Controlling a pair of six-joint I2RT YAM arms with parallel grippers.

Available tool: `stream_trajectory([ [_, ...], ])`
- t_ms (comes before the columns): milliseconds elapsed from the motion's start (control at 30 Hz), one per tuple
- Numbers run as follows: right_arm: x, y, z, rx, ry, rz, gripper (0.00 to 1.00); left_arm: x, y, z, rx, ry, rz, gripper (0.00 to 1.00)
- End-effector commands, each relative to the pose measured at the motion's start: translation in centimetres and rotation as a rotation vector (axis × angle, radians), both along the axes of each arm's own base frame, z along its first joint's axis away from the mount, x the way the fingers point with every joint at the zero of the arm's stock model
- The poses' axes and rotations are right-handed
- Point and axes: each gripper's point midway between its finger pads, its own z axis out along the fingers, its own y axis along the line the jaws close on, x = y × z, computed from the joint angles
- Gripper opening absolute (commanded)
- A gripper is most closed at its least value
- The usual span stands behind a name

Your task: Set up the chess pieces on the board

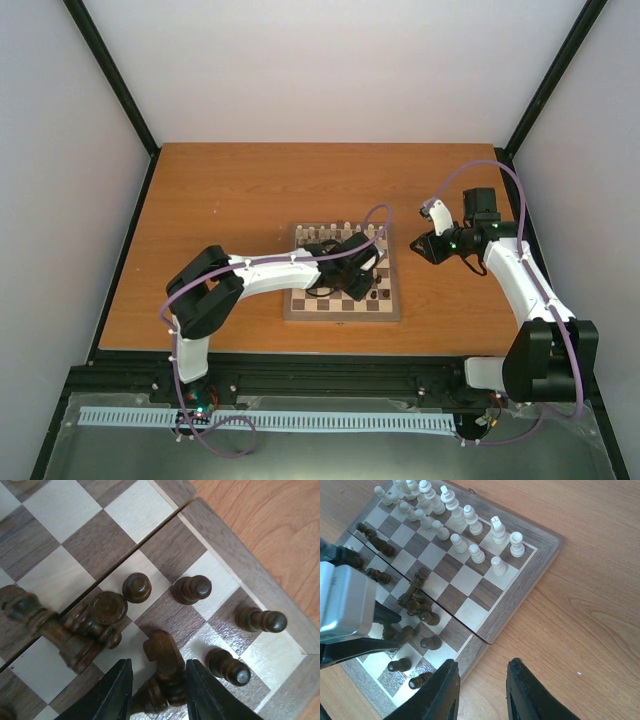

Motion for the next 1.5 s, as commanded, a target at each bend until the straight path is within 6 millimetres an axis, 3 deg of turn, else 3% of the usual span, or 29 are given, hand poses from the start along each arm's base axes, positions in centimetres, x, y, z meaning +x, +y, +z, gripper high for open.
stream_trajectory([
  [0,-0.2,0.0,-0.2,0.010,0.008,0.009,0.26,0.1,-1.5,0.3,-0.019,-0.015,-0.036,0.32],
  [400,-0.4,0.0,-0.6,0.023,0.035,0.010,0.27,-0.7,1.3,-0.9,0.087,-0.034,-0.067,0.30],
  [600,-0.5,0.2,-0.7,0.029,0.047,0.017,0.27,-1.9,2.3,-1.2,0.110,-0.019,-0.126,0.35],
  [767,-0.6,0.2,-0.8,0.031,0.050,0.020,0.27,-2.4,3.0,-2.2,0.151,0.008,-0.136,0.27],
  [1067,-0.6,0.3,-0.7,0.037,0.053,0.027,0.28,-1.8,1.8,-2.3,0.145,0.028,-0.126,0.15],
  [1467,-0.7,0.5,-0.5,0.050,0.051,0.033,0.29,-1.7,0.3,2.2,-0.049,-0.045,-0.113,0.01],
])
